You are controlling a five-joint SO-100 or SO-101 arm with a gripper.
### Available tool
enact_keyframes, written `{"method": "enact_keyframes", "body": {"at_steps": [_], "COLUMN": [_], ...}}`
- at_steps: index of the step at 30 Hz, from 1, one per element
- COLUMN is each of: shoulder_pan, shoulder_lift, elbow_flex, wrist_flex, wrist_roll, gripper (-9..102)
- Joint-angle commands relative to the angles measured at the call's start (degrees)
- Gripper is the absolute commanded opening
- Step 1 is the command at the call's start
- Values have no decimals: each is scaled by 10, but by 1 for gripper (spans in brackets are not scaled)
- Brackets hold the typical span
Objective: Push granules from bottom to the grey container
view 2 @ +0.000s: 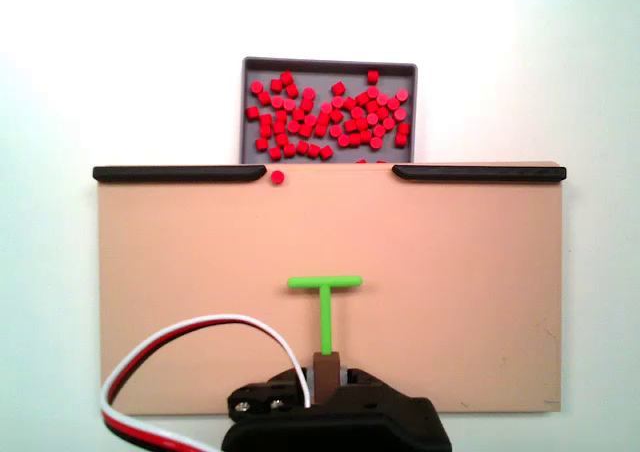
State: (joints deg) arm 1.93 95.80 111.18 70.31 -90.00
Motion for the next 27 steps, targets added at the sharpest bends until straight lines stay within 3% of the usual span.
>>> {"method": "enact_keyframes", "body": {"at_steps": [1,27], "shoulder_pan": [-11,-33], "shoulder_lift": [-1,-104], "elbow_flex": [-4,-94], "wrist_flex": [-17,-25], "wrist_roll": [12,43], "gripper": [0,0]}}
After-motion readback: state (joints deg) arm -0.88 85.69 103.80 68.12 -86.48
